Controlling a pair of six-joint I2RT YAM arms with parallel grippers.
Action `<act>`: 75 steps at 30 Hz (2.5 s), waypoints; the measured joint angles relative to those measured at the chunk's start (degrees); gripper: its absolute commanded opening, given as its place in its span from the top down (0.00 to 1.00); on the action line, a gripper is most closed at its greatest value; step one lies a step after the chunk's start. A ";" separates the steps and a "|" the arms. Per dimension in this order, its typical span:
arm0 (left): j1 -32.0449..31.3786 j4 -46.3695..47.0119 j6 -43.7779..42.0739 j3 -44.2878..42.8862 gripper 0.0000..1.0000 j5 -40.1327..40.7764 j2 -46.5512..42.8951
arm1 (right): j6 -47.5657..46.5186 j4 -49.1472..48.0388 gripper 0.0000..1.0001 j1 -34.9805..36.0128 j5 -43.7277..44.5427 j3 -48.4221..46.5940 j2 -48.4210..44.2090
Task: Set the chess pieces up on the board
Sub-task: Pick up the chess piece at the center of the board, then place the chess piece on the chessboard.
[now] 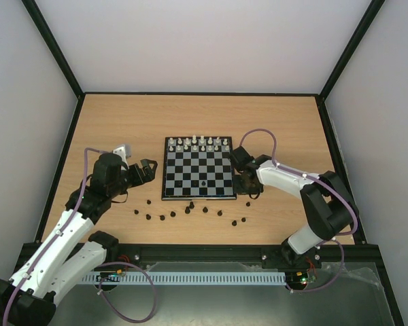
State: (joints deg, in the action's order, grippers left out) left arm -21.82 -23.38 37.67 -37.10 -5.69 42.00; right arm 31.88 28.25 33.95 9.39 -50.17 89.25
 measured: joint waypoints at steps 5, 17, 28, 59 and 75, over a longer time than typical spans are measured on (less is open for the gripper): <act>0.00 0.00 0.00 0.04 0.01 -0.22 -0.02 | -0.11 0.00 0.84 0.00 -0.15 0.00 0.85; 0.00 0.00 0.00 0.31 0.01 -0.31 -0.35 | -0.83 0.81 0.98 0.00 -0.13 -0.66 0.55; 0.00 0.17 0.07 0.44 0.00 -0.26 -0.50 | -3.02 7.04 0.99 1.77 0.07 -14.12 -4.87; 0.00 0.09 2.54 0.68 0.00 3.19 -2.95 | -7.34 13.35 0.98 21.94 -1.29 -44.11 26.34; 0.00 -0.22 2.67 0.68 0.01 3.41 -2.95 | -7.72 13.44 0.95 21.94 -1.31 -46.05 31.28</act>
State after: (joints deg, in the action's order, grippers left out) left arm -21.82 -23.59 40.34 -36.42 -2.28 39.05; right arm 24.16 41.69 55.90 8.08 -96.23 120.53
